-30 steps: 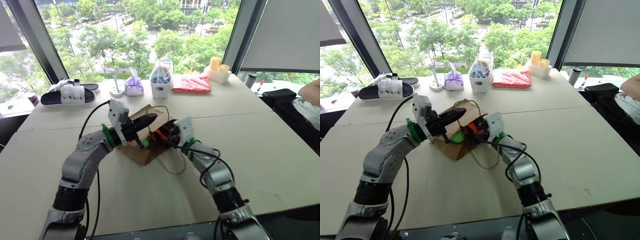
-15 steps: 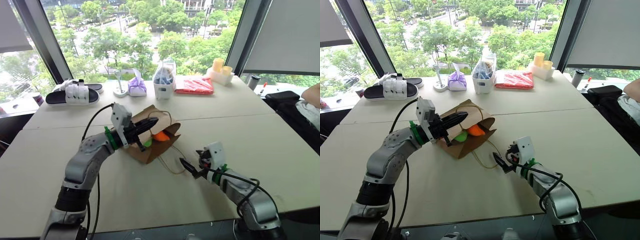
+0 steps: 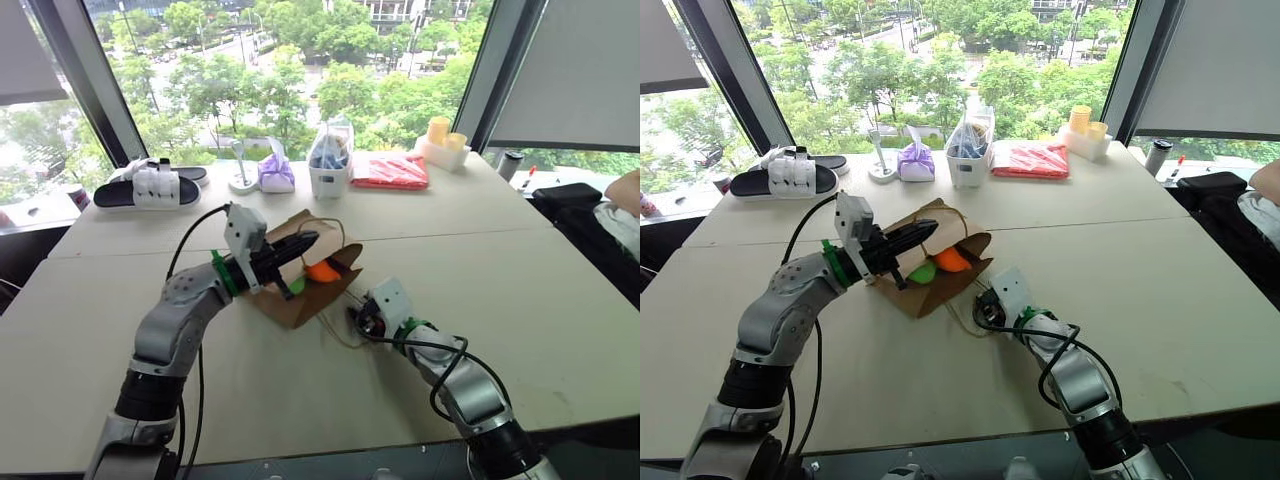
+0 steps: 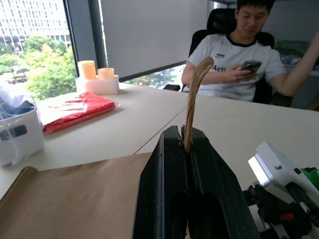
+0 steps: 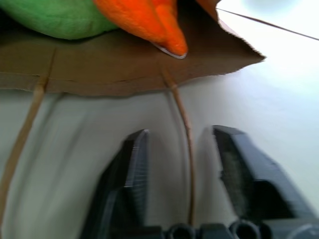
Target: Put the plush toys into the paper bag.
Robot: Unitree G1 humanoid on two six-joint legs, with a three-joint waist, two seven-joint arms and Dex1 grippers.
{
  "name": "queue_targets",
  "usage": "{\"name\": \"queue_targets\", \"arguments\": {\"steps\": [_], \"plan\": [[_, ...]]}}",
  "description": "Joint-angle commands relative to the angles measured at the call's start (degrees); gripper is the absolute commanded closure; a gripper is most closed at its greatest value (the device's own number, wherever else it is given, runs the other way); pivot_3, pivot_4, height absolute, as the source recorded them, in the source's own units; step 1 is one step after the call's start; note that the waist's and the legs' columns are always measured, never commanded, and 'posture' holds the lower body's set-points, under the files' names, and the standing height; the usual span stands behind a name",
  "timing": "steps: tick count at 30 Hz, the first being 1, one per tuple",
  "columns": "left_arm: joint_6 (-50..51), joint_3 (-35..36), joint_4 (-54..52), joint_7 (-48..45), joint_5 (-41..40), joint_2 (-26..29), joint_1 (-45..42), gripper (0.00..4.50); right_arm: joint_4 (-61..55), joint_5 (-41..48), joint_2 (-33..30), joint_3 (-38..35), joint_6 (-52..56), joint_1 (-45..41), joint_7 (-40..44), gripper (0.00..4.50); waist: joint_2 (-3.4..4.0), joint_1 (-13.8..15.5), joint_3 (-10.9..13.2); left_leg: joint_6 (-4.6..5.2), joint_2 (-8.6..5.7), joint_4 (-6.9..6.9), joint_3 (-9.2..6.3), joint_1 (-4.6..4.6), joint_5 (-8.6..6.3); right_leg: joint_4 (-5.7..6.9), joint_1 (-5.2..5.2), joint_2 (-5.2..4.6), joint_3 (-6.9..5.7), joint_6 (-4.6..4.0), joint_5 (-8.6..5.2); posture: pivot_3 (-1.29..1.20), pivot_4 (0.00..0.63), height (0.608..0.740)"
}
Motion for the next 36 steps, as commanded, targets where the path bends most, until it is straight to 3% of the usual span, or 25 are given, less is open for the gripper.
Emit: {"name": "queue_targets", "arguments": {"steps": [1, 5, 8, 15, 19, 29, 30, 33, 36], "plan": [[-0.93, 1.11, -1.4, 0.2, -0.13, 0.4, -1.41, 4.5, 0.36, 4.04, 2.61, -5.61, 6.15, -0.27, -0.59, 4.47, 0.0, 0.04, 0.0, 0.0, 0.0, 0.01, -0.01, 0.0, 0.0, 0.0, 0.01, 0.0, 0.0, 0.0, 0.0, 0.0, 0.15, 0.74], [-1.03, 1.22, -1.09, 0.49, -0.06, 0.18, -1.96, 4.5, -1.85, 8.83, 4.79, -11.39, 13.1, -1.56, -0.82, 4.47, 0.0, 0.1, 0.0, 0.0, 0.0, 0.0, -0.21, 0.01, 0.0, 0.0, 0.02, 0.0, -0.01, 0.0, 0.0, 0.0, 0.15, 0.74], [-0.5, 1.59, -1.03, 0.45, -0.8, 0.11, -3.86, 4.5, -10.45, 19.25, 5.63, -20.61, 23.82, -7.04, 0.24, 4.47, 0.01, 0.22, 0.01, 0.0, -0.01, 0.0, -0.28, -0.05, 0.0, -0.02, 0.01, 0.0, -0.04, 0.0, 0.0, 0.0, 0.15, 0.74], [0.03, 1.43, 2.39, 2.31, 0.2, -1.09, -9.63, 4.5, -17.75, 32.26, -4.96, -33.35, 43.02, -23.57, 2.71, 4.47, 0.06, -0.05, 0.04, 0.0, 0.0, -0.06, -0.29, -0.27, 0.0, -0.01, -0.25, 0.01, -0.17, -0.01, 0.01, 0.0, 0.15, 0.74], [-0.15, 0.86, 6.43, 4.27, 1.48, -2.55, -12.32, 4.5, -16.55, 35.09, -9.17, -33.99, 45.99, -27.43, 4.53, 4.47, 0.06, -0.1, 0.04, 0.03, 0.0, -0.07, -0.17, -0.31, -0.02, -0.1, -0.22, 0.0, -0.22, -0.01, 0.01, 0.0, 0.15, 0.74], [-5.33, -2.46, 18.64, -0.12, 5.96, -5.36, -12.84, 4.5, -16.14, 34.25, -11.88, -30.8, 42.82, -22.03, 5.18, 4.47, 0.05, -0.09, 0.04, 0.05, -0.01, 0.01, -0.09, -0.38, -0.03, -0.12, -0.25, -0.03, -0.21, 0.0, 0.01, 0.0, 0.15, 0.74], [-4.9, -2.43, 18.77, -0.51, 5.84, -5.43, -12.86, 4.24, -16.35, 34.58, -12.01, -31.16, 42.53, -21.61, 5.44, 4.49, 0.05, -0.09, 0.04, 0.05, 0.0, 0.01, -0.09, -0.38, -0.03, -0.12, -0.25, -0.03, -0.21, 0.0, 0.01, 0.0, 0.15, 0.74], [-1.86, -1.63, 17.47, -1.72, 4.38, -4.95, -12.51, 3.17, -17.59, 36.91, -11.62, -33.84, 41.9, -21.5, 6.03, 3.59, 0.05, -0.06, 0.04, 0.05, 0.0, 0.0, -0.1, -0.37, -0.03, -0.12, -0.25, -0.03, -0.21, 0.0, 0.01, 0.0, 0.15, 0.74], [-0.01, -0.77, 15.51, -2.82, 3.19, -4.14, -11.74, 1.68, -18.35, 38.99, -11.71, -35.28, 42.66, -22.96, 5.77, 2.08, 0.05, -0.07, 0.05, 0.05, 0.0, 0.01, -0.12, -0.38, -0.03, -0.11, -0.25, -0.03, -0.21, 0.01, 0.01, 0.0, 0.15, 0.74]]}}
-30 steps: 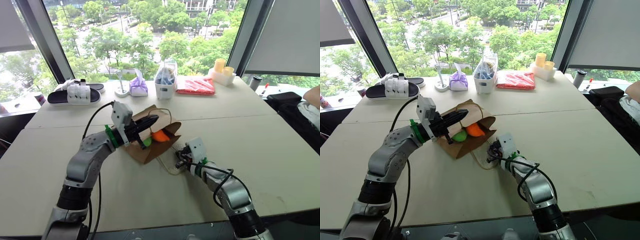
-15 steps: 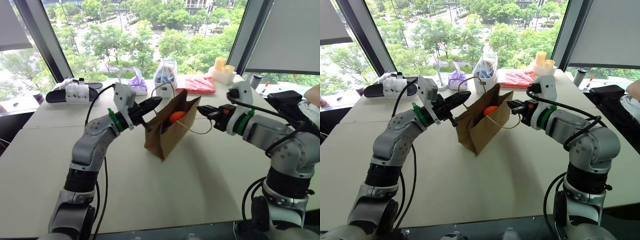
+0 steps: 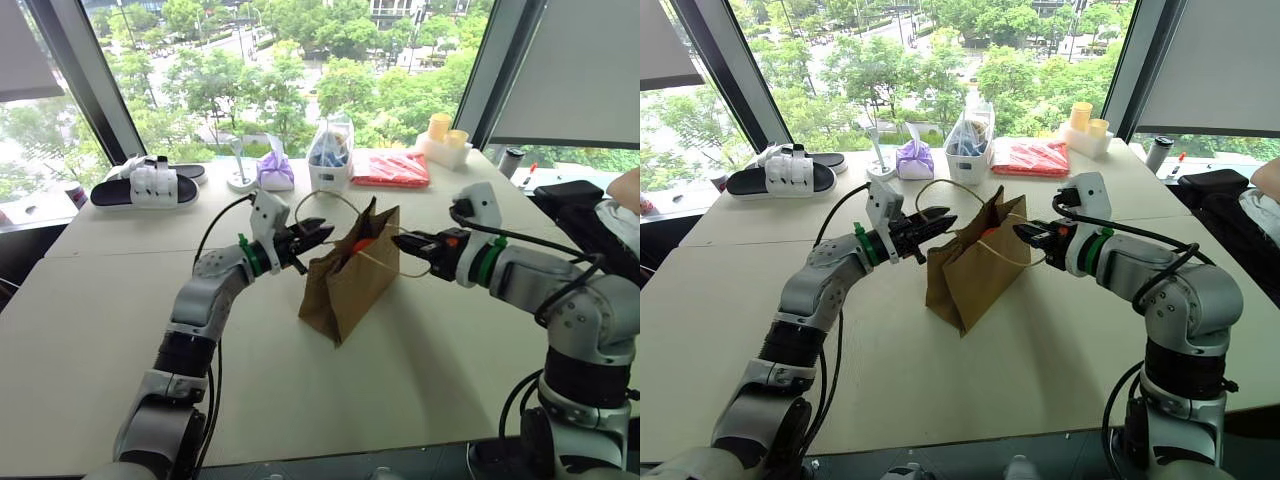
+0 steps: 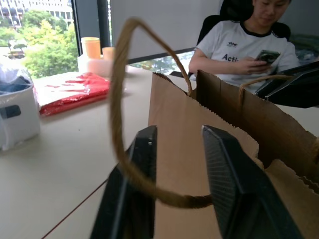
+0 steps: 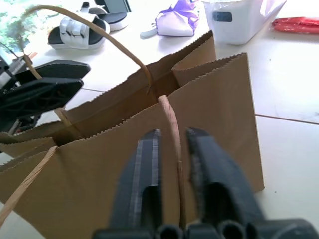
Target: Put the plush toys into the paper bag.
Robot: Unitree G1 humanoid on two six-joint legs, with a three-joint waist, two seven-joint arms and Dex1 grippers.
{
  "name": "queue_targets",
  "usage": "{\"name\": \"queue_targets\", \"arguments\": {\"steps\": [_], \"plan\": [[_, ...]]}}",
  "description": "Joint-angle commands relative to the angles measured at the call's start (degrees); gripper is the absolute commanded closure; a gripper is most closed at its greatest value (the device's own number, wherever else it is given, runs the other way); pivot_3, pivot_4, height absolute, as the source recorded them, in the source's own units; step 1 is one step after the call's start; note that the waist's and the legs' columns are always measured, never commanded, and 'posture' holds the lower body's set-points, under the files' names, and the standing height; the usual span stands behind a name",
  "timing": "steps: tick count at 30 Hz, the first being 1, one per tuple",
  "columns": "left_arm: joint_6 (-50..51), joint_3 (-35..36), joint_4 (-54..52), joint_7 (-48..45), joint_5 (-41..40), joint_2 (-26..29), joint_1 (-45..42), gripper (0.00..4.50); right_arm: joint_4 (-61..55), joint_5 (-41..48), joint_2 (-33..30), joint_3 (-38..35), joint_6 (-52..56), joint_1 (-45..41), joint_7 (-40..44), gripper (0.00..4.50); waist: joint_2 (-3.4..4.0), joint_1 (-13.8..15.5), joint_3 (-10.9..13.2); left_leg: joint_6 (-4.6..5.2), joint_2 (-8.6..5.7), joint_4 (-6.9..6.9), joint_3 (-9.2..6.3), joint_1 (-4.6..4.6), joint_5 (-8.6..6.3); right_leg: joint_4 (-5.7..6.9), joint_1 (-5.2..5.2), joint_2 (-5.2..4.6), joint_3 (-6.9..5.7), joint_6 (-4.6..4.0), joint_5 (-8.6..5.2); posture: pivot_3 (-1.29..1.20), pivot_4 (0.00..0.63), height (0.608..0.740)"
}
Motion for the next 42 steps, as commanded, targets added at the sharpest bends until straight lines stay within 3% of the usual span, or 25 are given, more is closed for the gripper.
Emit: {"name": "queue_targets", "arguments": {"steps": [1, 3, 4, 10, 15, 22, 28, 32, 38, 42], "plan": [[2.41, 1.64, -5.03, -1.73, -2.71, 1.63, 0.21, 1.22, -2.95, 3.37, -0.86, -2.97, -0.54, -3.14, 0.12, 1.63, 0.0, -0.1, 0.0, 0.0, 0.0, 0.0, 0.0, 0.0, 0.0, 0.0, 0.0, 0.0, 0.0, 0.0, 0.0, 0.0, 0.15, 0.74], [4.24, 2.84, -7.15, -1.6, -4.11, 2.57, 0.73, 0.23, -3.38, 4.89, -1.9, -3.55, -1.9, -4.87, 1.06, 0.55, 0.0, -0.18, 0.0, 0.0, 0.01, -0.02, -0.01, 0.0, 0.0, 0.01, -0.03, 0.0, 0.02, 0.0, 0.0, 0.0, 0.15, 0.74], [4.36, 3.29, -7.7, -0.9, -3.48, 3.6, 0.95, 0.0, -3.3, 5.69, -1.77, -4.81, -2.93, -6.47, 0.69, 0.06, 0.0, -0.17, 0.0, 0.0, 0.03, -0.02, -0.02, 0.0, 0.0, 0.02, -0.05, 0.0, 0.02, 0.0, 0.0, 0.0, 0.15, 0.74], [9.58, 10.86, -12.78, 1.9, -9.6, 7.19, 3.29, 0.0, -3.78, 9.62, -5.42, -10.3, -5.78, -8.97, 0.02, 0.06, 0.0, -0.01, 0.0, 0.02, 0.04, -0.04, -0.02, -0.01, -0.01, 0.0, -0.06, 0.0, 0.01, 0.0, 0.0, 0.0, 0.15, 0.74], [18.17, 14.23, -19.5, -1.09, -17.99, 11.8, 8.82, 0.0, -5.69, 12.03, -8.03, -15.46, -7.01, -3.13, -0.68, 0.06, -0.02, 0.15, 0.0, 0.04, 0.07, -0.03, -0.03, -0.05, -0.03, -0.01, -0.04, -0.03, 0.0, 0.0, 0.0, 0.0, 0.15, 0.74], [18.33, 9.07, -23.48, -4.51, -16.95, 13.7, 16.05, 0.0, -9.3, 13.11, -3.32, -17.0, -10.83, 12.19, -4.98, 0.06, -0.01, 0.09, 0.0, 0.06, 0.1, -0.01, 0.08, -0.02, -0.03, 0.0, -0.01, -0.03, 0.05, 0.0, 0.0, 0.0, 0.15, 0.74], [11.5, 3.53, -19.75, -5.8, -11.27, 10.98, 16.92, 0.0, -10.32, 11.82, 1.0, -10.73, -15.52, 20.86, -6.1, 0.06, 0.0, 0.07, -0.01, 0.06, 0.1, 0.01, 0.16, 0.07, -0.03, 0.0, 0.07, -0.03, 0.1, -0.01, 0.0, 0.0, 0.15, 0.74], [9.03, 0.04, -19.03, -7.35, -9.06, 9.54, 16.21, 0.0, -8.44, 7.22, 4.98, 0.36, -20.83, 22.09, -5.47, 1.28, 0.01, -0.19, -0.01, 0.06, 0.18, -0.04, 0.18, 0.14, -0.03, 0.01, 0.06, 0.05, 0.1, -0.01, 0.0, 0.0, 0.15, 0.74], [8.66, -1.65, -17.73, -11.23, -8.75, 10.33, 14.66, 0.0, 0.66, -2.54, 8.82, 14.21, -29.2, 17.45, -4.29, 4.46, 0.01, -0.1, -0.01, 0.04, 0.21, -0.04, 0.2, 0.15, -0.02, 0.01, 0.05, 0.09, 0.11, -0.02, 0.0, 0.0, 0.15, 0.74], [6.8, -3.91, -15.93, -11.39, -6.74, 8.18, 13.41, 0.0, 6.37, -6.67, 10.4, 18.3, -33.28, 15.2, -3.01, 4.46, 0.01, 0.05, -0.01, 0.04, 0.18, -0.03, 0.19, 0.14, -0.03, -0.02, 0.07, 0.09, 0.11, -0.02, 0.0, 0.0, 0.15, 0.74]]}}
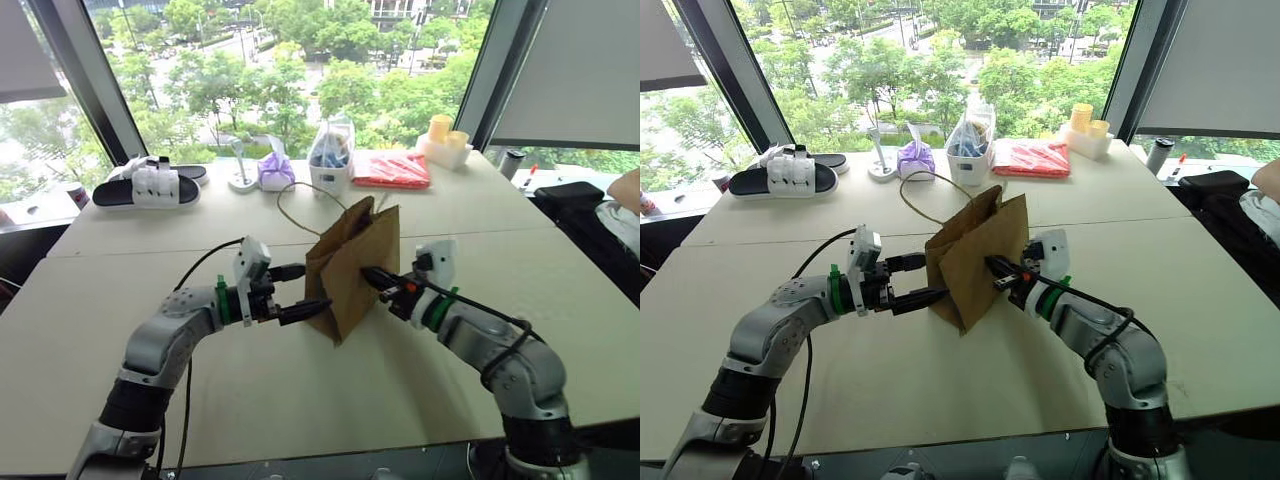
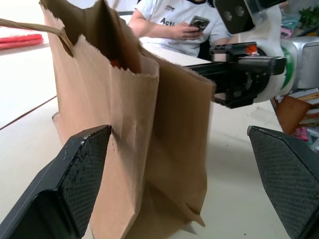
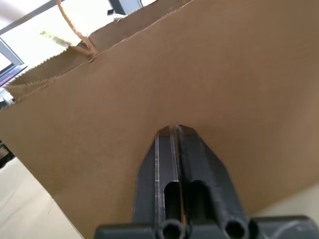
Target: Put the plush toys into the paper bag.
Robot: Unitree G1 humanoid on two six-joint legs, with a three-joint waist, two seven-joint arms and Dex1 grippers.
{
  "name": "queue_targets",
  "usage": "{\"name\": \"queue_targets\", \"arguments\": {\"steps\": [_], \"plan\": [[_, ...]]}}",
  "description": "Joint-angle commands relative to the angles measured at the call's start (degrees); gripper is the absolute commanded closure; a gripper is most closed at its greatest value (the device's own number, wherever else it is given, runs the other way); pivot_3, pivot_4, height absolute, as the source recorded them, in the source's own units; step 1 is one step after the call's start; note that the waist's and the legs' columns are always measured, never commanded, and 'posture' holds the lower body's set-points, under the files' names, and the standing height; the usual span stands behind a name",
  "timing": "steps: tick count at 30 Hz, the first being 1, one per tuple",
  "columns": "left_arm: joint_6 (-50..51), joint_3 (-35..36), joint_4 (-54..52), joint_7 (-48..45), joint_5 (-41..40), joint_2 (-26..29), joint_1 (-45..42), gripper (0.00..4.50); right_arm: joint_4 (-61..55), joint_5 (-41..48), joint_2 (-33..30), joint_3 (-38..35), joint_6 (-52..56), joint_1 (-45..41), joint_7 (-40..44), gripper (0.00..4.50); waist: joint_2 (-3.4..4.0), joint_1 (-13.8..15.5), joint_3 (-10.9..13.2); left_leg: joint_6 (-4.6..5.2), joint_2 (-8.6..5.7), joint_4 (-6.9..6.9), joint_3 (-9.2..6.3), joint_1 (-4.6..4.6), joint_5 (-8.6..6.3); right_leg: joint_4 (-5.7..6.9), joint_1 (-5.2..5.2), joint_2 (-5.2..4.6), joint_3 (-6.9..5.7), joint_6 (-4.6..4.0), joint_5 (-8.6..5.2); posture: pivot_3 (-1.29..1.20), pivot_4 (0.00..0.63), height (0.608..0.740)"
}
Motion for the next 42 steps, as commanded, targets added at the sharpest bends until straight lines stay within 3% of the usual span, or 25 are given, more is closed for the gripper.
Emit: {"name": "queue_targets", "arguments": {"steps": [1, 8, 11, 18, 22, 26, 31, 36, 41, 42], "plan": [[-3.02, -1.97, 0.56, 0.32, 2.27, -2.24, -1.96, 0.0, 1.97, -2.98, 0.58, 2.41, -3.61, -1.45, 1.48, 4.46, 0.0, 0.07, 0.0, 0.0, 0.0, 0.0, -0.02, -0.01, 0.0, -0.01, 0.0, 0.0, -0.01, 0.0, 0.0, 0.0, 0.15, 0.74], [-9.3, -3.13, 7.4, 11.41, 11.09, -9.99, -3.95, 0.0, 0.04, -3.35, 0.98, 2.15, -3.48, -0.72, 1.26, 4.46, -0.01, -0.18, -0.01, -0.01, -0.01, 0.01, -0.03, 0.0, 0.0, 0.02, -0.02, 0.0, 0.0, 0.0, 0.0, 0.0, 0.15, 0.74], [-9.77, -2.12, 8.29, 13.1, 11.12, -11.35, -4.16, 0.72, -0.28, -3.46, 0.41, 0.92, -3.1, -0.92, 0.7, 4.5, -0.02, -0.16, -0.01, -0.01, 0.01, -0.01, -0.03, 0.0, 0.0, 0.04, -0.06, 0.01, 0.0, 0.0, 0.0, 0.0, 0.15, 0.74], [-8.53, -1.95, 8.12, 10.98, 8.6, -12.32, -4.79, 4.06, -4.38, -2.57, -3.79, -3.95, 0.05, -1.95, -0.11, 4.5, -0.01, 0.09, 0.0, -0.01, -0.01, 0.01, -0.03, -0.02, 0.0, 0.03, -0.04, 0.01, 0.0, 0.0, 0.0, 0.0, 0.15, 0.74], [-6.36, 0.53, 13.52, 5.82, 4.45, -11.7, -10.45, 4.06, -7.22, 0.97, -10.09, -11.47, 4.4, -5.23, -0.03, 4.5, -0.01, 0.12, 0.0, 0.0, -0.06, 0.07, -0.04, -0.09, 0.0, 0.01, -0.05, -0.01, -0.01, 0.0, 0.0, 0.0, 0.15, 0.74], [-2.79, 1.67, 25.58, -9.8, -0.73, -9.64, -20.5, 4.06, -10.48, 6.65, -18.89, -22.48, 9.65, -4.29, 1.87, 4.5, -0.01, 0.63, 0.01, 0.02, -0.11, 0.15, -0.1, -0.18, -0.01, 0.02, -0.03, 0.0, -0.16, 0.0, 0.01, 0.0, 0.15, 0.74], [-9.33, 0.06, 49.54, -25.2, 4.53, -8.51, -32.74, 4.06, -16.37, 11.81, -25.94, -31.06, 13.88, 2.05, 4.03, 4.5, -0.03, 0.1, 0.01, 0.21, -0.1, 0.09, -0.03, -0.14, -0.12, -0.1, 0.02, -0.01, -0.17, 0.03, -0.01, 0.0, 0.15, 0.74], [-22.96, -0.27, 66.01, -26.68, 12.5, -10.61, -38.52, 4.06, -20.29, 15.81, -26.27, -35.13, 15.45, 5.36, 1.67, 4.5, -0.04, -0.07, 0.02, 0.26, -0.07, 0.14, 0.16, -0.11, -0.15, -0.14, 0.02, -0.07, -0.16, 0.05, 0.0, 0.0, 0.15, 0.74], [-30.56, 1.37, 71.46, -21.39, 16.82, -11.3, -38.42, 4.06, -23.08, 17.39, -25.31, -34.97, 15.39, 8.04, -1.59, 4.5, -0.07, 0.14, 0.04, 0.26, -0.07, 0.2, 0.15, -0.13, -0.15, -0.1, 0.02, -0.14, -0.15, 0.06, 0.01, 0.0, 0.15, 0.74], [-31.08, 1.82, 71.78, -21.07, 17.1, -11.0, -38.28, 3.83, -23.3, 17.84, -25.32, -34.67, 15.38, 8.27, -2.09, 4.5, -0.08, 0.16, 0.04, 0.26, -0.07, 0.21, 0.15, -0.14, -0.15, -0.1, 0.02, -0.15, -0.16, 0.07, 0.02, 0.0, 0.15, 0.74]]}}
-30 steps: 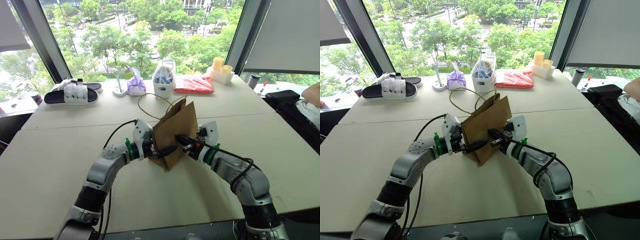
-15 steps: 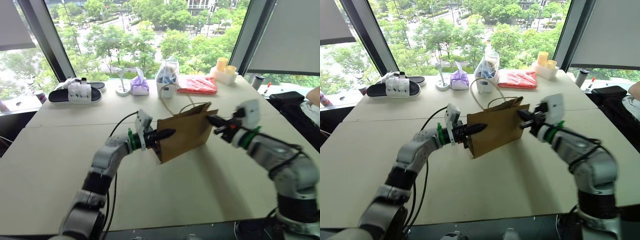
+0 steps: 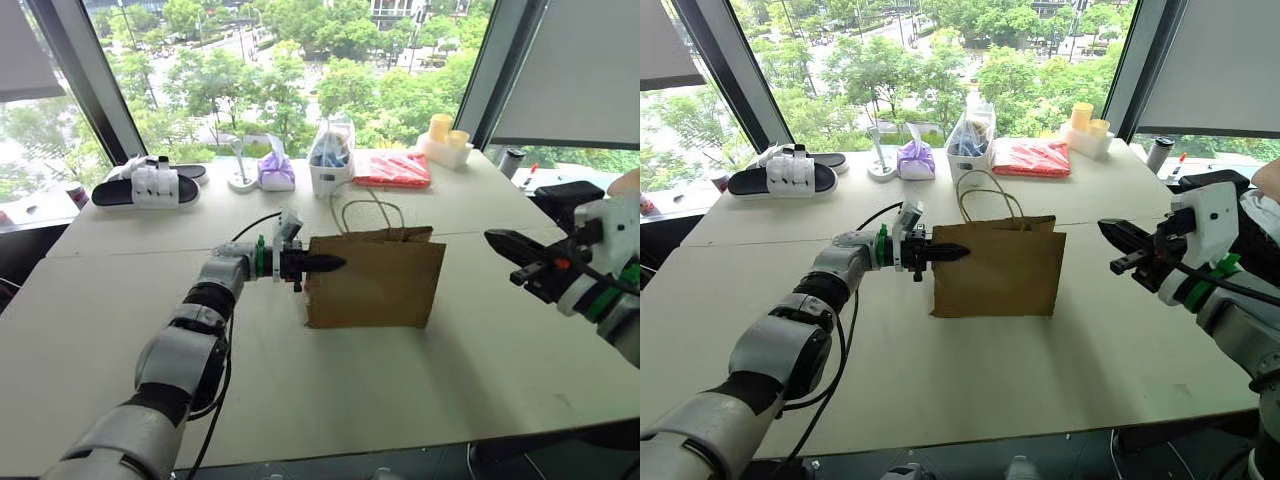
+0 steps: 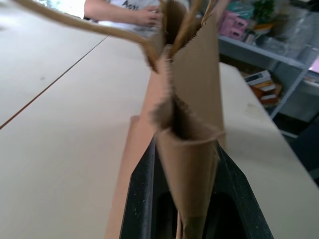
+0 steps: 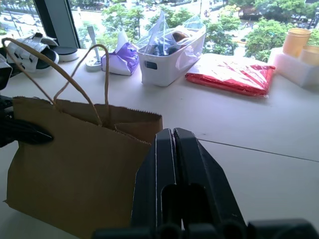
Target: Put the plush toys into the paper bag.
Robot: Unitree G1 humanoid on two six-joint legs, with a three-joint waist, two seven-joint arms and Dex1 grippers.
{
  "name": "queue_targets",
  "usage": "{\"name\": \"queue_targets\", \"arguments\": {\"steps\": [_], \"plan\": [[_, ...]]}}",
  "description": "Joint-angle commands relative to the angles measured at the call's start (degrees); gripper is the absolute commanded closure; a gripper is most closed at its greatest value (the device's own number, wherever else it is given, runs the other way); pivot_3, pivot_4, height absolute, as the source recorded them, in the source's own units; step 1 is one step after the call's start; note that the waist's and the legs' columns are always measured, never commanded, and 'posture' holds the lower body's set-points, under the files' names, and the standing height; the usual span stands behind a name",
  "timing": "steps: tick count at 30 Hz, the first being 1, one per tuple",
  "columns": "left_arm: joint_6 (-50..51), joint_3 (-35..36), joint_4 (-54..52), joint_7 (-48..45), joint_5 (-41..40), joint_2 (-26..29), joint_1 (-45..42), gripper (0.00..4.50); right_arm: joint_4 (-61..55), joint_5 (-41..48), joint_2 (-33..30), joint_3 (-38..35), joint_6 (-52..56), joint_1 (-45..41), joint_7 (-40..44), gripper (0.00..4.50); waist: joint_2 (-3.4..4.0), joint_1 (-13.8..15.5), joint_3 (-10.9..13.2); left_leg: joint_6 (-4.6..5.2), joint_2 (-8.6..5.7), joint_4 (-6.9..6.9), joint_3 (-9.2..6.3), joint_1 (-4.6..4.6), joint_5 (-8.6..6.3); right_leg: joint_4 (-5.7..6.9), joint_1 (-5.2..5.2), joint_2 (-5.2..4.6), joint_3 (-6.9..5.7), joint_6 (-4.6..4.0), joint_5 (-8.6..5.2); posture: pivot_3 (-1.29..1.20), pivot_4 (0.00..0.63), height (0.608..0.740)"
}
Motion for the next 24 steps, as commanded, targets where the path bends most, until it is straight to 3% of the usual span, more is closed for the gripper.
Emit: {"name": "queue_targets", "arguments": {"steps": [1, 3, 8, 13, 17, 20, 24], "plan": [[-4.02, 1.75, 0.47, 1.24, 2.07, 1.19, -0.68, 3.55, -2.8, 2.0, -0.03, -0.72, -0.43, 0.5, -2.0, 4.5, -0.01, 0.03, 0.01, 0.0, 0.0, 0.01, 0.0, 0.0, 0.0, 0.0, 0.0, 0.0, 0.0, 0.02, 0.01, 0.0, 0.15, 0.74], [-4.46, 2.41, 0.1, 0.49, 2.28, 2.14, -0.46, 2.78, -2.76, 3.12, -0.36, -0.58, -0.52, 0.74, -2.27, 4.5, -0.01, 0.0, 0.0, 0.0, -0.01, 0.02, 0.0, 0.0, 0.0, 0.01, 0.0, -0.01, 0.0, 0.03, 0.02, 0.0, 0.15, 0.74], [-3.88, 3.59, -4.25, -1.47, 2.23, 5.23, 1.13, 0.27, -1.56, 4.29, -2.12, 0.2, -0.94, 1.97, -0.92, 4.5, -0.01, -0.19, 0.0, 0.0, 0.0, 0.01, 0.0, 0.02, 0.0, 0.04, 0.0, 0.0, 0.0, 0.03, 0.02, 0.0, 0.15, 0.74], [2.59, 5.01, -16.82, -2.18, -0.11, 9.9, 6.38, 0.12, -1.27, 3.82, -5.18, 1.01, -1.51, 5.08, 2.63, 4.5, 0.0, -0.13, 0.0, 0.0, 0.01, 0.02, -0.01, 0.01, 0.0, 0.04, 0.0, 0.0, 0.0, 0.03, 0.02, 0.0, 0.15, 0.74], [13.25, 6.75, -35.5, 1.05, -3.85, 13.84, 15.24, 0.12, -1.67, 3.98, -7.68, 1.63, -2.07, 7.94, 6.26, 4.5, 0.01, -0.31, -0.01, 0.01, 0.11, 0.0, -0.03, 0.01, 0.0, 0.03, -0.01, 0.02, 0.01, 0.03, 0.02, 0.0, 0.15, 0.74], [24.31, 9.44, -58.63, 9.38, -9.13, 15.09, 28.43, 0.12, -2.42, 1.07, -11.86, 2.7, -4.11, 13.17, 12.82, 4.5, 0.04, -0.17, -0.02, 0.0, 0.22, -0.01, -0.03, 0.04, 0.0, 0.06, 0.0, 0.01, 0.06, 0.03, 0.02, 0.0, 0.15, 0.74], [33.73, 10.61, -74.99, 17.17, -13.81, 15.4, 38.01, 0.12, 0.26, -0.42, -13.95, 4.35, -6.92, 13.53, 16.78, 4.5, 0.01, 0.02, 0.0, 0.03, 0.23, 0.09, -0.11, 0.04, -0.02, 0.04, 0.02, 0.01, 0.14, 0.03, 0.02, 0.0, 0.15, 0.74]]}}
